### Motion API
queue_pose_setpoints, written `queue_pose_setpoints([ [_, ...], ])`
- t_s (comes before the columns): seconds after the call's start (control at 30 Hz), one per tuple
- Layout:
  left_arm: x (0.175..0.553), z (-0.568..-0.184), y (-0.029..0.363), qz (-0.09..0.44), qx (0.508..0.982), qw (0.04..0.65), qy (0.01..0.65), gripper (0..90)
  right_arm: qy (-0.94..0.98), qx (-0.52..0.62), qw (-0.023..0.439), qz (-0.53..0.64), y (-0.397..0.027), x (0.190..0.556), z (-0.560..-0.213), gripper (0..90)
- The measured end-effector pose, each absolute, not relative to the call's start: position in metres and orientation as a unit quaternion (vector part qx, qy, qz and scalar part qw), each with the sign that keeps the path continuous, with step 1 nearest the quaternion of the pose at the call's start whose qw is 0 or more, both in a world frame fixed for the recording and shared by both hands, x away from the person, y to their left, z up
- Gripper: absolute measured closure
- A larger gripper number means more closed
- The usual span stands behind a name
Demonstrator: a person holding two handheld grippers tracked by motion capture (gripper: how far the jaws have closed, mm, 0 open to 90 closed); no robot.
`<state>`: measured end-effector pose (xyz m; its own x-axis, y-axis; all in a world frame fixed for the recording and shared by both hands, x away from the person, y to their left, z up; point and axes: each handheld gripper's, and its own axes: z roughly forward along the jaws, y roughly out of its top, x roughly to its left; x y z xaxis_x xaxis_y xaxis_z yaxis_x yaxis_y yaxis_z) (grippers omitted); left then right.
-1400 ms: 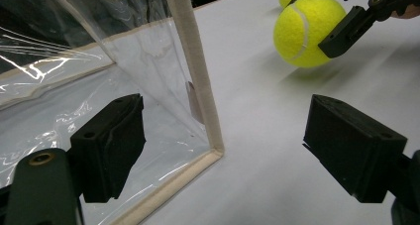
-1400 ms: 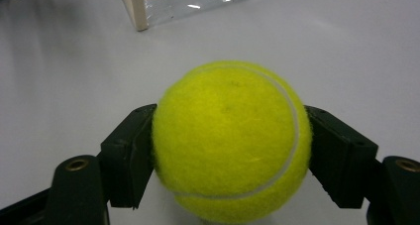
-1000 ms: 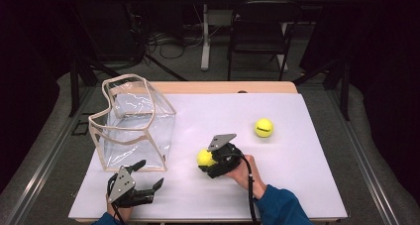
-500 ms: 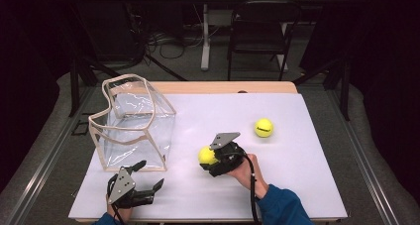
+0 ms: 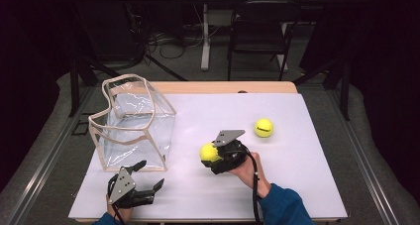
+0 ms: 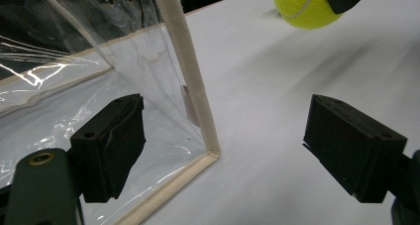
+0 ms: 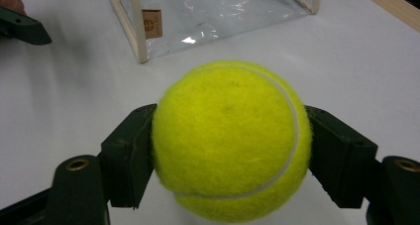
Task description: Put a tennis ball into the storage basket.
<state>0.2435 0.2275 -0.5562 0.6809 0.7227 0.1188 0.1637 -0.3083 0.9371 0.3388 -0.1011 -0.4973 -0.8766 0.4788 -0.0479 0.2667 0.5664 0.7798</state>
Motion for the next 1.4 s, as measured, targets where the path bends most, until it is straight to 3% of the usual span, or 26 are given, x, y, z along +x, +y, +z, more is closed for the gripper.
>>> queue_pose_setpoints([
  [1.4,0.244,-0.557,0.229,0.273,0.757,0.513,0.298,15.9,0.861,0.221,0.130,0.438,-0.107,0.342,-0.478,26.3],
])
